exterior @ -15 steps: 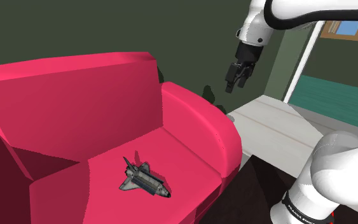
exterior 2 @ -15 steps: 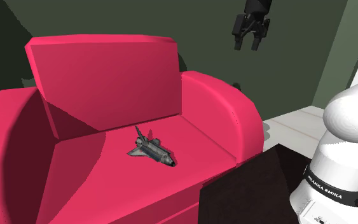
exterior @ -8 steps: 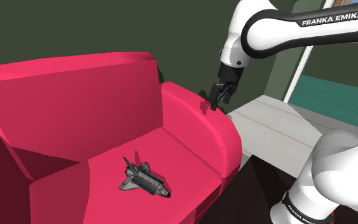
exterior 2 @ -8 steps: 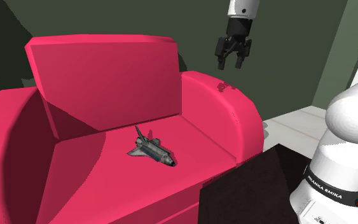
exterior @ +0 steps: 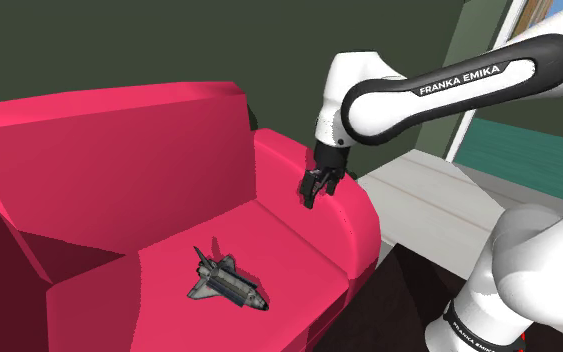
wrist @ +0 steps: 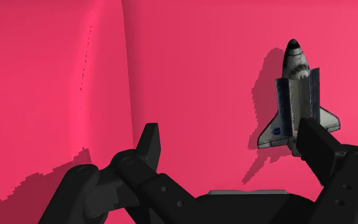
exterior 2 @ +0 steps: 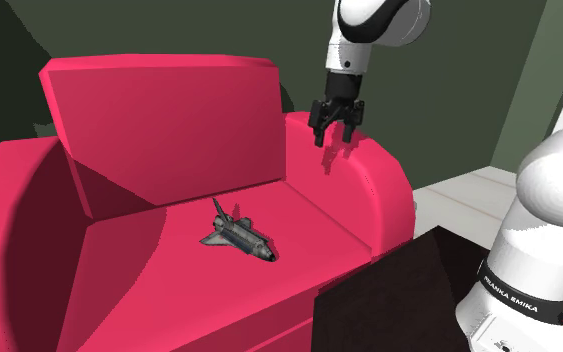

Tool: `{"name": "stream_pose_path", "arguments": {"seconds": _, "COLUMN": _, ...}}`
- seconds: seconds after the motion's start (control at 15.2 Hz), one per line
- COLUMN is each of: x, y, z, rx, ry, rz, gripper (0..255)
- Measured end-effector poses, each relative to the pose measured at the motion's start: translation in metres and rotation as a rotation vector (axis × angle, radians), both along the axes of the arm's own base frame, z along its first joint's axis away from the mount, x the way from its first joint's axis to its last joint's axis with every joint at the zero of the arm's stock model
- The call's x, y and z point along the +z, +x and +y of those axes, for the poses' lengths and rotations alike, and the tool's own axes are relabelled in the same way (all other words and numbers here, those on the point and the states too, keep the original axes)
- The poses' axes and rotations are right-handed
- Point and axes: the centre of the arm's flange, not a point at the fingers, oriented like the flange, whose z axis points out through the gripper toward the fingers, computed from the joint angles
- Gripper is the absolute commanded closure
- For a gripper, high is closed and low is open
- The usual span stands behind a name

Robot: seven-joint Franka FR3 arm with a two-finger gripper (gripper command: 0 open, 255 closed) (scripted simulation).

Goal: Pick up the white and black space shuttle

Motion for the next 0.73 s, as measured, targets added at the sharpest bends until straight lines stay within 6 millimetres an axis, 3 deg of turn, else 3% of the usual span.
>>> {"name": "stream_pose_path", "arguments": {"seconds": 0.73, "x": -0.116, "y": 0.034, "z": 0.084, "rx": 0.027, "ry": 0.017, "rz": 0.039, "gripper": 0}}
